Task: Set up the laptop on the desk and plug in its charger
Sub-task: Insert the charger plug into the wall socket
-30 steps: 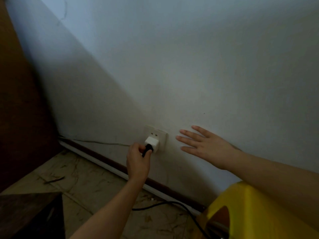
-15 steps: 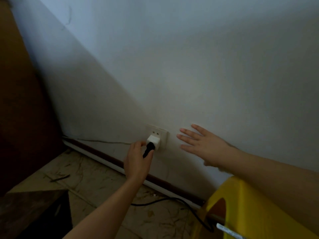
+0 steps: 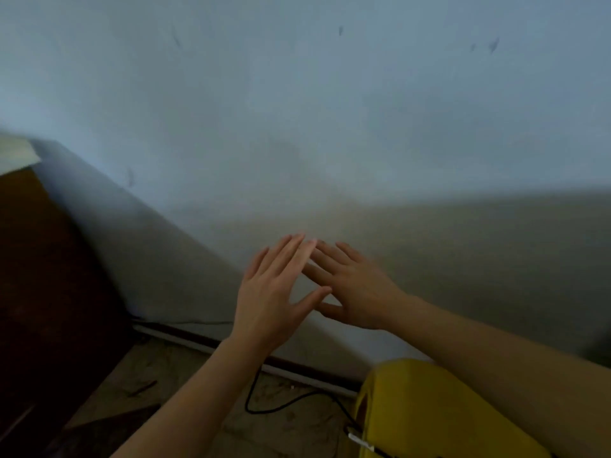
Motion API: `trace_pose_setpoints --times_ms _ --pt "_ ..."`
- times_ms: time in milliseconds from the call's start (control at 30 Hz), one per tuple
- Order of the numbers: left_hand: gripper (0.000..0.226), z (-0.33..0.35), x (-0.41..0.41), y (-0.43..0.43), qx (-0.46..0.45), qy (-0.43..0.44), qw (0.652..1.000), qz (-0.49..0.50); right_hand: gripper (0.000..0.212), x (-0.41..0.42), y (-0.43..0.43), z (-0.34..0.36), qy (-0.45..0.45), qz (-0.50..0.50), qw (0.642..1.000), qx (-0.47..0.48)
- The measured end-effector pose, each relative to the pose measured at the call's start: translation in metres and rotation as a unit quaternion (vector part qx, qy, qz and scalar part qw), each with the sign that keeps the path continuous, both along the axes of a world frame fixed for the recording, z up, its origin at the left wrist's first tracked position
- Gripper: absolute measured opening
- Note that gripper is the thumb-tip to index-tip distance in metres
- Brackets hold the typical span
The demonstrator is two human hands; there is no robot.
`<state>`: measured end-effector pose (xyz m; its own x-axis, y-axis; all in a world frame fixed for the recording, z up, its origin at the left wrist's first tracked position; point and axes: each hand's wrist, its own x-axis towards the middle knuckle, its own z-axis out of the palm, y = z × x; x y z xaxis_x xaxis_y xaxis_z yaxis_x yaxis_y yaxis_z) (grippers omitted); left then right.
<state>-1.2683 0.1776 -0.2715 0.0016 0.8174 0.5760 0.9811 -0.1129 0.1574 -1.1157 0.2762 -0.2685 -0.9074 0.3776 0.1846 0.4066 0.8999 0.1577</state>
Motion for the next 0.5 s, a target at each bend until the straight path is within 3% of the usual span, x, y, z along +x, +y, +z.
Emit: trace_pose_setpoints --times_ms 500 --pt "0.08 0.302 0.107 -0.055 -0.089 0.027 0.995 -0.045 0.087 0.147 -0.077 0.323 0.046 -0.146 0.988 0.012"
